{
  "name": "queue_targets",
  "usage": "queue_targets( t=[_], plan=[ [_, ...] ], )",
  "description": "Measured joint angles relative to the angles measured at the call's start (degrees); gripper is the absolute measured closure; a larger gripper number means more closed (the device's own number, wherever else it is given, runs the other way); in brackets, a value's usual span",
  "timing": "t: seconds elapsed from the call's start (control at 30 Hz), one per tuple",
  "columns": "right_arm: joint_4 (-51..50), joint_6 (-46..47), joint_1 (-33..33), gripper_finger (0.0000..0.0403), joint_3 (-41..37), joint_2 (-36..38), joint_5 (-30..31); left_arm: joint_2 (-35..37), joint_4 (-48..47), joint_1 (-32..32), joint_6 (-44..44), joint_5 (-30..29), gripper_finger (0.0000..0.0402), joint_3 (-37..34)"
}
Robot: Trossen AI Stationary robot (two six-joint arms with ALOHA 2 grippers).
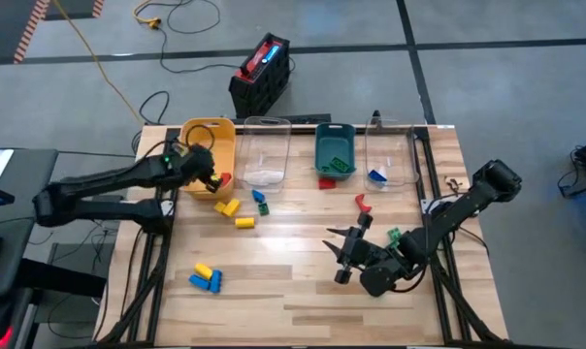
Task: Sort blocks
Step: Put the red block into the yellow bin, then put the yellow block into the left transparent bin
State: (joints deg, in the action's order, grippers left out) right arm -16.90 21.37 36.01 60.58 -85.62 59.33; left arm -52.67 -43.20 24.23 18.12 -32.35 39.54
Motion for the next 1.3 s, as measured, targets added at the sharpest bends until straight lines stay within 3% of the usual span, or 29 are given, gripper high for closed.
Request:
queue_targets(
  t=[0.2, 0.4, 0.67, 0.8, 0.9, 1.1, 1.3],
  plan=[
    [-4.38, -0.04, 0.17, 0.0243, 0.00, 0.10, -1.00, -3.23, -0.14, 0.85, -4.31, 7.47, 0.0202, 0.66],
    [-12.26, 3.42, 0.64, 0.0243, 0.02, 4.28, 0.49, -0.72, -6.84, -0.66, -8.36, 10.51, 0.0169, 8.54],
    [-16.09, 13.23, 3.76, 0.0243, 0.04, 1.88, 7.42, 1.20, -3.70, -22.41, -13.45, 11.69, 0.0167, 11.10],
    [-15.93, 13.99, 3.55, 0.0243, 0.00, 0.50, 7.49, -4.29, -3.27, -32.98, -10.44, 9.48, 0.0167, 11.10],
    [-15.62, 14.01, 2.92, 0.0243, 0.02, 0.69, 7.81, -10.71, -2.99, -37.24, -7.00, 5.64, 0.0167, 11.10],
    [-12.42, 13.43, 1.84, 0.0243, 0.02, 0.85, 7.96, -25.34, -2.20, -37.40, -4.87, 5.42, 0.0166, 11.27],
    [-11.77, 13.96, 5.20, 0.0243, 0.02, 0.57, 8.54, -35.90, 0.04, -35.69, -6.14, 6.16, 0.0166, 13.33]
  ],
)
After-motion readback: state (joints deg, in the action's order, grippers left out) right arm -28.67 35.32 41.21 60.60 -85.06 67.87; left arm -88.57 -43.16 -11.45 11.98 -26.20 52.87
